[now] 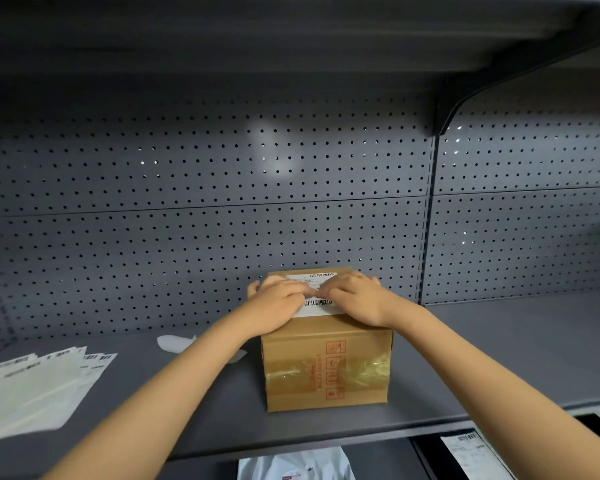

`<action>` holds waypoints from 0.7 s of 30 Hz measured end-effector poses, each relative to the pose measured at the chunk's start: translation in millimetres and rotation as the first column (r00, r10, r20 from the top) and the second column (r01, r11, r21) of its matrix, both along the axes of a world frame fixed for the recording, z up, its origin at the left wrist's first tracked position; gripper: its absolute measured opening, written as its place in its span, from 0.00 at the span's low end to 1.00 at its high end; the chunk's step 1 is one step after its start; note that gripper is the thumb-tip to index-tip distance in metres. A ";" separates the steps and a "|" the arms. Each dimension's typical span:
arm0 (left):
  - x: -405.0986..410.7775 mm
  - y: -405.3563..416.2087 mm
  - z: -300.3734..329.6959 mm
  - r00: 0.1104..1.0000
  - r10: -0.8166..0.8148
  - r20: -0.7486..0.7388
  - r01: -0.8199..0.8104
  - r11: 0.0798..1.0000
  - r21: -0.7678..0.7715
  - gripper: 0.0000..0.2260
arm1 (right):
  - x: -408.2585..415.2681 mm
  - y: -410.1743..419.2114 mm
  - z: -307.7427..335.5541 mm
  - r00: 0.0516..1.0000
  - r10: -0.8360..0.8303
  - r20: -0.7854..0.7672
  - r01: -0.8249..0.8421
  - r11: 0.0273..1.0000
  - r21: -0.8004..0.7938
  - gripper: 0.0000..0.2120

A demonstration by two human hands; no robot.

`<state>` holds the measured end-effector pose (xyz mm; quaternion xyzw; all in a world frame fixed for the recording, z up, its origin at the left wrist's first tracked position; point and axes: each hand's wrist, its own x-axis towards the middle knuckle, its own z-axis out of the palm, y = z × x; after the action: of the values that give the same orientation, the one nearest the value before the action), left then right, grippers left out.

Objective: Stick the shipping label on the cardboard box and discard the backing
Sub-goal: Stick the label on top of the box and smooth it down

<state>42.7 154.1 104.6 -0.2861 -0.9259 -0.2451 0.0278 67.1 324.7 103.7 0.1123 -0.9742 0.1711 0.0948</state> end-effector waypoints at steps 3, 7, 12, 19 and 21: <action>1.1 -5.0 -2.9 1.000 0.029 0.004 -0.029 0.999 -0.031 0.22 | 4.3 2.7 -2.7 0.999 -0.032 0.010 0.032 0.999 -0.018 0.19; 1.5 -20.5 -3.1 0.997 0.081 -0.003 -0.081 0.997 -0.002 0.21 | 15.9 18.0 1.5 0.997 -0.074 0.006 0.074 0.996 -0.059 0.18; 7.1 -29.5 -3.5 0.991 0.130 -0.015 -0.130 0.992 0.008 0.20 | 26.3 26.4 3.6 0.990 -0.138 -0.025 0.137 0.990 -0.019 0.18; 31.0 -1.3 -8.4 0.999 0.019 -0.038 -0.019 1.000 0.010 0.20 | 36.6 -8.9 0.9 0.998 -0.028 -0.052 0.028 1.000 0.008 0.18; 31.2 -2.7 -8.8 0.999 0.035 -0.036 -0.034 0.999 0.009 0.20 | 37.9 -9.9 -0.8 0.999 -0.027 -0.037 0.027 1.000 0.005 0.18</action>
<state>73.8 151.4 95.8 -0.2745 -0.9290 -0.2430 0.0501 105.0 314.8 102.9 0.1025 -0.9742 0.1648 0.1149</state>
